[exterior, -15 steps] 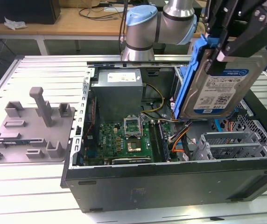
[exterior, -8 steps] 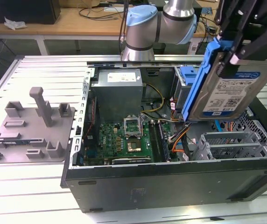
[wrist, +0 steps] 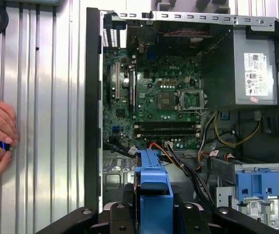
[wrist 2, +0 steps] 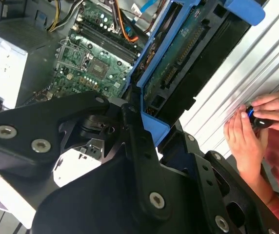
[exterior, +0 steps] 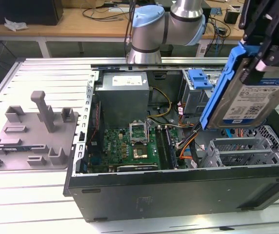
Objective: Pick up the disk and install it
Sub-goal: 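Insert the disk into the insertion slot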
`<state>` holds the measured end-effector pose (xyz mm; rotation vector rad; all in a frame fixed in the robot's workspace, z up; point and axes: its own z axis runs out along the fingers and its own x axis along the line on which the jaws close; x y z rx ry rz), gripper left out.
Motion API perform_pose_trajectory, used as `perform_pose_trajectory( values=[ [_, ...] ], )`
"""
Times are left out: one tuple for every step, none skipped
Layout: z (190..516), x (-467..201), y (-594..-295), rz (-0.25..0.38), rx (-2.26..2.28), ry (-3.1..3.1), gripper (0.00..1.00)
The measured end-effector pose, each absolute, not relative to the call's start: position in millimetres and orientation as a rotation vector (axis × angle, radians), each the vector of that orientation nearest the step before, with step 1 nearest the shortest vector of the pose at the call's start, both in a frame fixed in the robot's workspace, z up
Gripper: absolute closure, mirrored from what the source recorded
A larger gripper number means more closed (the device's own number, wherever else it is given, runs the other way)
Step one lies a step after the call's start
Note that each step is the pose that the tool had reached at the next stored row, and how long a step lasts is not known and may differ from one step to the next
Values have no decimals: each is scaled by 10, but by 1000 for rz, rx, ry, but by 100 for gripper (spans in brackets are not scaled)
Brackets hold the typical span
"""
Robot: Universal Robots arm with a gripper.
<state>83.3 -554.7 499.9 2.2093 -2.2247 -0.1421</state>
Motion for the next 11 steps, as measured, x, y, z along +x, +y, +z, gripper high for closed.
perform_pose_trajectory(
  values=[
    [4998,869,-5558,-142,2209,-2225,63],
    [4997,888,-5564,-142,2209,-2225,63],
    [4995,909,-5570,-142,2209,-2225,63],
    [4994,941,-5577,-142,2209,-2225,63],
    [4994,964,-5582,-142,2209,-2225,63],
    [4992,991,-5588,-142,2209,-2225,63],
    [4990,1020,-5594,-142,2209,-2225,63],
    [4988,1044,-5598,-142,2209,-2225,63],
    [4986,1063,-5600,-142,2209,-2225,63],
    [4982,1084,-5603,-141,2209,-2226,63],
    [4979,1097,-5604,-140,2210,-2227,63]
  ],
)
